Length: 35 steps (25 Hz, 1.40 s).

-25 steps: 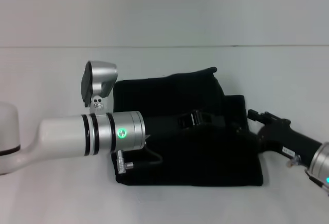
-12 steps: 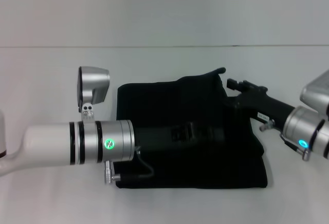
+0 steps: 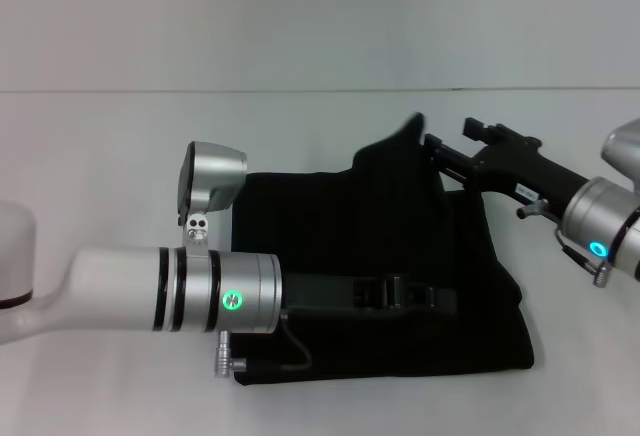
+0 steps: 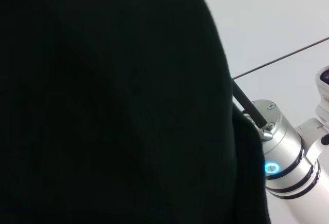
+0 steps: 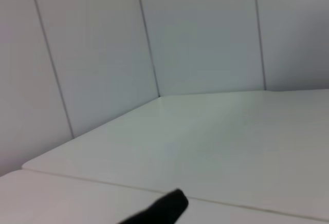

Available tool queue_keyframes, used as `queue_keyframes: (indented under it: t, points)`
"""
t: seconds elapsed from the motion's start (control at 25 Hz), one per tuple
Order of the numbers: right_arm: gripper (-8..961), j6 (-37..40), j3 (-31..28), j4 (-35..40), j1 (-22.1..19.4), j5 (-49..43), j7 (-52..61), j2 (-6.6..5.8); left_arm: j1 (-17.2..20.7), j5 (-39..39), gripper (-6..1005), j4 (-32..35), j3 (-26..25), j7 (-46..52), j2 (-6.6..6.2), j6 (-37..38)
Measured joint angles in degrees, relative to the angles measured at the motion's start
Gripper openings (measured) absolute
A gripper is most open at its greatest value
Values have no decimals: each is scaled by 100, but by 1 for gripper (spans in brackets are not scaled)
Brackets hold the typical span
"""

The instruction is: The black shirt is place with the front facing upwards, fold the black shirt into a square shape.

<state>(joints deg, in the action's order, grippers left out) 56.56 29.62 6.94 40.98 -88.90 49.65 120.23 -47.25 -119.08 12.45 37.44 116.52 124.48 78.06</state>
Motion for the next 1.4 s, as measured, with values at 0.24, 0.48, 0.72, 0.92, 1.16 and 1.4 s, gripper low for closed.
queue_keyframes:
  t: [0.24, 0.48, 0.72, 0.92, 1.16, 1.4]
  points:
    - [735, 2, -13, 17, -236, 527, 0, -20, -221, -24, 77, -360, 13, -168, 12, -479]
    - [736, 28, -170, 31, -658, 1468, 3, -30, -259, 132, 79, -418, -66, -465, 13, -282]
    - [735, 31, -359, 9, -861, 1748, 57, -28, -266, 461, 294, -230, -119, -795, -13, 907]
    - [735, 155, -184, 54, -955, 1485, 535, -64, -81, 475, 464, 310, -85, -1105, -44, 2041]
    - [734, 935, 574, 834, -1118, -42, 3110, -370, 862, 529, 737, 1817, -118, -1586, -179, 2600]
    - [733, 1274, 1044, 1513, -719, -1500, 6089, -790, 1744, 675, 848, 2201, -441, -3277, -473, 2261]
